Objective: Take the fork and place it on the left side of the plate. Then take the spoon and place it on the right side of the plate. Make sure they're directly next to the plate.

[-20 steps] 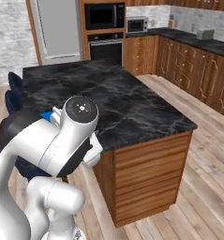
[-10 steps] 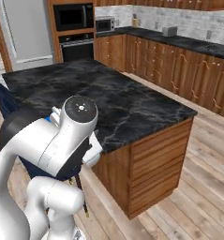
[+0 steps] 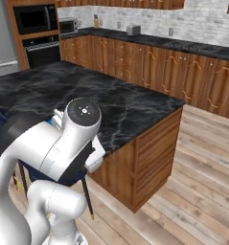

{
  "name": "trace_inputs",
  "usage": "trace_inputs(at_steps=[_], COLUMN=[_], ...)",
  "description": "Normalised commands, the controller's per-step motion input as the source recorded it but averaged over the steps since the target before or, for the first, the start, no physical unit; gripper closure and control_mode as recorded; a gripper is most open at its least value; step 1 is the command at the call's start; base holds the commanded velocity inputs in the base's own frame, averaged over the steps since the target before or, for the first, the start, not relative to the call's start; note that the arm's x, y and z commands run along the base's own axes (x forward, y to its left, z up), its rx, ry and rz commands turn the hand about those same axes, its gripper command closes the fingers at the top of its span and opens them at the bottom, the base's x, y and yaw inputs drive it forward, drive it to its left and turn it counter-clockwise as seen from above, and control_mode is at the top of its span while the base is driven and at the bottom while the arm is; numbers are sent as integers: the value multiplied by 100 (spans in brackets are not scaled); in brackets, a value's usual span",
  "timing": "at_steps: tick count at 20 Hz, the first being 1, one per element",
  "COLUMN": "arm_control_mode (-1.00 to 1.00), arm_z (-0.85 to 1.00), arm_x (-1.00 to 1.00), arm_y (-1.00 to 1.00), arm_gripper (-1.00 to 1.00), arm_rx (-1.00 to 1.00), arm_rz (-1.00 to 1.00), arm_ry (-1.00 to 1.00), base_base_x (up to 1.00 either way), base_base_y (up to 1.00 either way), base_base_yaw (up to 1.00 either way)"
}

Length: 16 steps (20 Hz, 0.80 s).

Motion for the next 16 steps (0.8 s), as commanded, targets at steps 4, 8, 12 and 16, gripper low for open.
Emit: trace_inputs(at_steps=[4, 8, 12, 16], arm_control_mode=[100, 100, -100, -100], arm_z=[0, 0, 2, 0], arm_x=[0, 0, 2, 60], arm_y=[0, 0, 23, 59], arm_gripper=[100, 100, 100, 100], arm_rx=[0, 0, -8, -19], arm_rz=[0, 0, -11, -2], arm_ry=[0, 0, 12, 29], base_base_x=[0, 0, 0, 0], base_base_y=[93, 76, 25, 0], base_base_yaw=[-36, -33, -14, 0])
